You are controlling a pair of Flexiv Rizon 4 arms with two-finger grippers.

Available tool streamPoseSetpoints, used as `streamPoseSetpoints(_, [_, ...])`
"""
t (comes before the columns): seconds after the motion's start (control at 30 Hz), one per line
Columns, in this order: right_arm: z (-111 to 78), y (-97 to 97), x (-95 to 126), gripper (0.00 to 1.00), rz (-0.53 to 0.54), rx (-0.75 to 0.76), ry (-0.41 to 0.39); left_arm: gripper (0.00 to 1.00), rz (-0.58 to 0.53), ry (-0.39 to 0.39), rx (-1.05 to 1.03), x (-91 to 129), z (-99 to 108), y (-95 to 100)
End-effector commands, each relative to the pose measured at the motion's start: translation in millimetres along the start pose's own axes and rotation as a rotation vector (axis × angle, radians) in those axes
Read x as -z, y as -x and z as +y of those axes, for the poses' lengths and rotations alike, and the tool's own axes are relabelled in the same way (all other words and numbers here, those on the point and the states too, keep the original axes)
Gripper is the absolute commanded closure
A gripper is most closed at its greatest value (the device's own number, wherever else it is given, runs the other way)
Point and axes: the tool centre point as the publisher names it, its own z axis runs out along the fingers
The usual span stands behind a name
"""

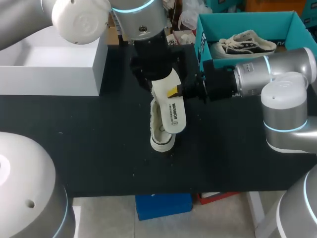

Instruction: Take the shoe out of the shoebox, open the shoe tongue, remove and reinsert the insole, then place the shoe into the shoebox

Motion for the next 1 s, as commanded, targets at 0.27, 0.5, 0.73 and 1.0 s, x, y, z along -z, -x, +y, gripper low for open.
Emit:
streamPoseSetpoints(0.27, [0.3, 0.4, -1.7, 1.0, 0.0, 0.0, 0.002, 0.0, -0.002, 0.012, 0.023, 3.9, 37.4, -16.2])
streamPoseSetpoints(0.5, [0.3, 0.4, -1.7, 1.0, 0.0, 0.0, 0.002, 0.0, -0.006, 0.025, 0.02, 4.1, 58.8, -24.7])
streamPoseSetpoints(0.73, [0.3, 0.4, -1.7, 1.0, 0.0, 0.0, 0.002, 0.0, -0.007, 0.032, 0.023, 0.8, 78.0, -32.0])
streamPoseSetpoints(1.0, [0.3, 0.4, -1.7, 1.0, 0.0, 0.0, 0.002, 0.0, -0.015, 0.04, 0.058, -4.6, 100.7, -36.5])
